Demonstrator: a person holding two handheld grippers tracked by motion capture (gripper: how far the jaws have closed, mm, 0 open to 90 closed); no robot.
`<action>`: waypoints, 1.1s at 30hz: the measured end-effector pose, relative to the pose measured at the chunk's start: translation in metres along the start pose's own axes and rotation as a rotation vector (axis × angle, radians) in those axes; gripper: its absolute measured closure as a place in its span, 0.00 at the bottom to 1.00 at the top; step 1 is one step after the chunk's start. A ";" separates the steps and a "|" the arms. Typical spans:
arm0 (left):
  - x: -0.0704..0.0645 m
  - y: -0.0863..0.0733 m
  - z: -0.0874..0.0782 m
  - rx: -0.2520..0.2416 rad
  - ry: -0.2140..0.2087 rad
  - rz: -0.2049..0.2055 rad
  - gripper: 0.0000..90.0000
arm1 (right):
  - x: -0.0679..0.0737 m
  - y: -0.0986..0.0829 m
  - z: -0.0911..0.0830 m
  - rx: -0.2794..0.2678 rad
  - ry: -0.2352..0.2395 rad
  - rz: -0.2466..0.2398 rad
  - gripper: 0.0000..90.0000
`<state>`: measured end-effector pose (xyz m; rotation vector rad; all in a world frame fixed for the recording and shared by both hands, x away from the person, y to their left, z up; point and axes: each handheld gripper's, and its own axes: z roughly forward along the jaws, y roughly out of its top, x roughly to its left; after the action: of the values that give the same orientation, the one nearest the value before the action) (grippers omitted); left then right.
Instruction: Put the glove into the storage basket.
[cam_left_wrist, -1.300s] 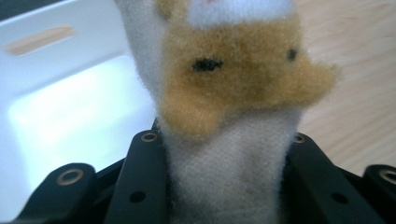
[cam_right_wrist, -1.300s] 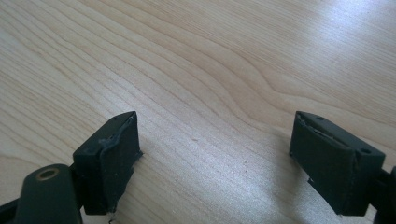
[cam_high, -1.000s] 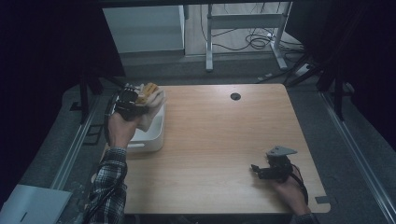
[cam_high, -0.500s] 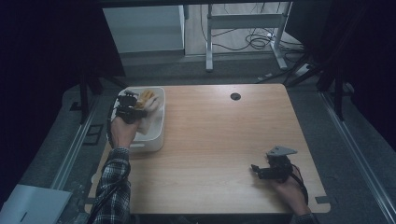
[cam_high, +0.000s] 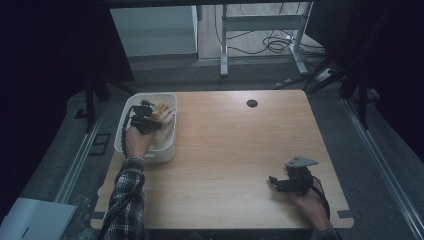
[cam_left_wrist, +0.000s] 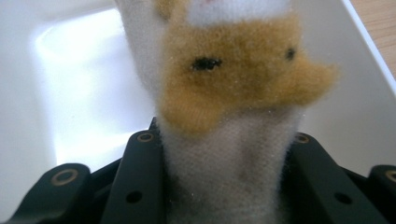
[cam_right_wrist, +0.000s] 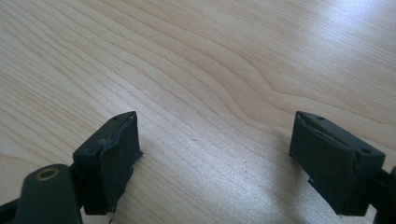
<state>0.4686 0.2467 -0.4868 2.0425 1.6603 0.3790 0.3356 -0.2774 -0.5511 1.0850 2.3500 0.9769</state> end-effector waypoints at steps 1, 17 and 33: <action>-0.001 0.001 0.001 0.004 -0.003 0.006 0.71 | 0.000 0.000 0.000 0.000 0.000 0.000 0.18; -0.013 0.007 0.011 0.072 0.019 0.051 0.26 | 0.000 0.000 0.000 0.000 0.000 0.000 0.18; -0.009 0.002 -0.004 0.054 -0.002 0.035 0.15 | 0.000 0.000 0.000 0.000 0.000 0.000 0.18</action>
<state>0.4666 0.2386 -0.4816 2.1126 1.6523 0.3481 0.3356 -0.2774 -0.5511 1.0851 2.3500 0.9768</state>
